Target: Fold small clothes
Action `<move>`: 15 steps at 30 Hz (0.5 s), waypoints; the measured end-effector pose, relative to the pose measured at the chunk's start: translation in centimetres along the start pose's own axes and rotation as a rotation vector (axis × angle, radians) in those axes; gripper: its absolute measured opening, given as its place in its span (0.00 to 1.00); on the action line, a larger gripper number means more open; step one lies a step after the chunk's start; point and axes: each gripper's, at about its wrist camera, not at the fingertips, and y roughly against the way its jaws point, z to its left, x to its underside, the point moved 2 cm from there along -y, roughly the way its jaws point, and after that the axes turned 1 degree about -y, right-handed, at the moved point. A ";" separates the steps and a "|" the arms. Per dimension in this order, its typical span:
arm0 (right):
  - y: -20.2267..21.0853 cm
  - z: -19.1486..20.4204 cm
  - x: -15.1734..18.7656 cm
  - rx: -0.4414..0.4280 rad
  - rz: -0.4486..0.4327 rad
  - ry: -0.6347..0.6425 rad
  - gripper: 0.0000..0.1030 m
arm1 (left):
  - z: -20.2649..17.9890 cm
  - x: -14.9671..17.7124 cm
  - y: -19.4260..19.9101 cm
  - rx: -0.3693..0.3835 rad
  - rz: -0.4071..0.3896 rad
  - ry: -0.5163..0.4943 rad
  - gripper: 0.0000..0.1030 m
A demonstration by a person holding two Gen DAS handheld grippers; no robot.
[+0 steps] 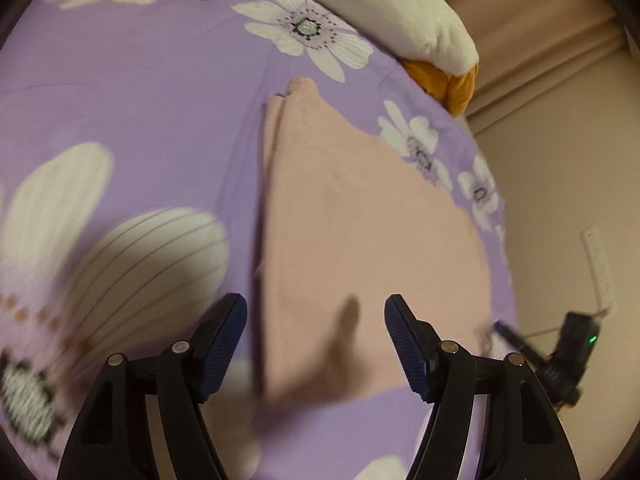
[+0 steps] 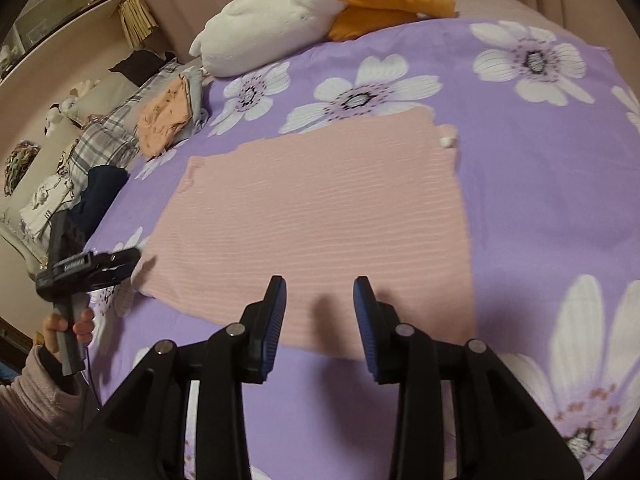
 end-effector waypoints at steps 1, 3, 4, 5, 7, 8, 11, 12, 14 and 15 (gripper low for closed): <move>-0.6 0.3 -0.2 -0.011 0.006 -0.003 0.35 | -0.1 -0.5 -0.6 0.013 0.003 0.006 0.68; -2.0 1.0 -0.6 -0.033 0.015 -0.003 0.35 | -0.3 -1.6 -1.8 0.042 0.009 0.019 0.68; -2.8 1.4 -0.9 -0.042 0.021 0.001 0.35 | -0.4 -2.2 -2.1 0.049 0.004 0.025 0.68; -3.3 1.6 -1.1 -0.047 0.024 0.004 0.35 | -0.5 -2.8 -2.6 0.055 0.001 0.031 0.68; -5.0 2.7 -2.3 -0.065 0.028 0.019 0.35 | -0.8 -3.7 -3.1 0.059 0.002 0.035 0.68; -5.7 3.1 -2.9 -0.070 0.029 0.027 0.35 | -1.1 -4.2 -3.5 0.050 0.002 0.035 0.68; -8.5 4.3 -5.5 -0.052 0.036 0.043 0.32 | -1.7 -5.1 -4.0 0.014 0.008 0.013 0.50; -9.3 4.6 -6.3 -0.042 0.038 0.044 0.31 | -1.8 -5.3 -4.2 -0.005 0.015 0.008 0.39; -11.2 5.0 -8.2 -0.031 0.038 0.041 0.26 | -1.3 -5.3 -4.3 -0.034 0.026 0.009 0.24; -12.0 5.3 -8.9 -0.025 0.038 0.043 0.25 | -1.0 -5.3 -4.3 -0.042 0.031 0.014 0.19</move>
